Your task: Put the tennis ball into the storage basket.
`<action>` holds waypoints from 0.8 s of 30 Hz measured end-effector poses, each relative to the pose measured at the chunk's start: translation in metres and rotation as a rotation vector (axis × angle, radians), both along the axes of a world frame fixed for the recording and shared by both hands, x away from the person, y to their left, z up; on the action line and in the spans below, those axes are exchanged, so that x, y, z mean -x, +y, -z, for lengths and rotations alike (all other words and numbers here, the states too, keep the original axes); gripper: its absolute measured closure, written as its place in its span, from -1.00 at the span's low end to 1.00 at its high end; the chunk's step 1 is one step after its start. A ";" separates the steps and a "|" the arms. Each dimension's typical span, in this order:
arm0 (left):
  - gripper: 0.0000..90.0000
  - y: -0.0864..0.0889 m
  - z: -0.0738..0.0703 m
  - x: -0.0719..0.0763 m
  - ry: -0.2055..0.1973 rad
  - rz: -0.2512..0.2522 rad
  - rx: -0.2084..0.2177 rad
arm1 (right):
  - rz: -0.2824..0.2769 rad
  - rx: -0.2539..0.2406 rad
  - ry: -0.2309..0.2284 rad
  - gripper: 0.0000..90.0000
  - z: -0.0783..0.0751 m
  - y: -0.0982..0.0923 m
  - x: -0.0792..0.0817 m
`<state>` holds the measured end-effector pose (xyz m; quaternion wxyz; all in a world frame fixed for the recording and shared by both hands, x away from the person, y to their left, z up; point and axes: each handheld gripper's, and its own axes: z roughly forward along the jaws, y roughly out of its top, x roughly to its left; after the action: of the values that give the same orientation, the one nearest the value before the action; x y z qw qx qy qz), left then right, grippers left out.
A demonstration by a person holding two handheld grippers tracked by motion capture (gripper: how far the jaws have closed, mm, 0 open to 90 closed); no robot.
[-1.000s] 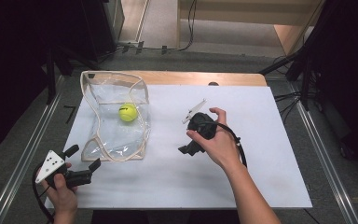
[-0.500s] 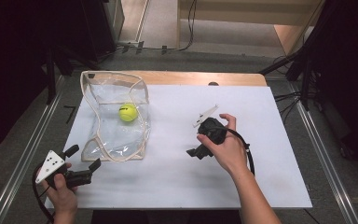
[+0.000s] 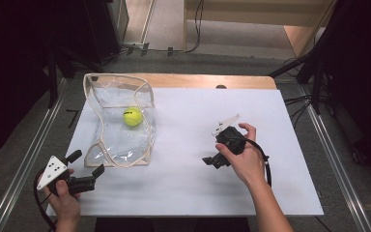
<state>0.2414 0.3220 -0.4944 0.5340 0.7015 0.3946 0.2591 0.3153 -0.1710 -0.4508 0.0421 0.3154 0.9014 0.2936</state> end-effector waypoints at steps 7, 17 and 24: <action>-1.00 0.000 0.000 0.000 -0.001 0.002 -0.005 | 0.038 -0.029 -0.012 -1.00 0.005 -0.016 0.007; -1.00 -0.001 0.000 0.000 -0.002 0.004 -0.012 | 0.069 -0.060 -0.042 -1.00 0.012 -0.039 0.019; -1.00 -0.002 0.001 0.000 -0.007 0.005 -0.016 | 0.101 -0.086 -0.055 -1.00 0.016 -0.055 0.027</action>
<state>0.2409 0.3203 -0.4950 0.5302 0.7060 0.3887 0.2633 0.2885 -0.2257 -0.4668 0.0681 0.3537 0.8696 0.3378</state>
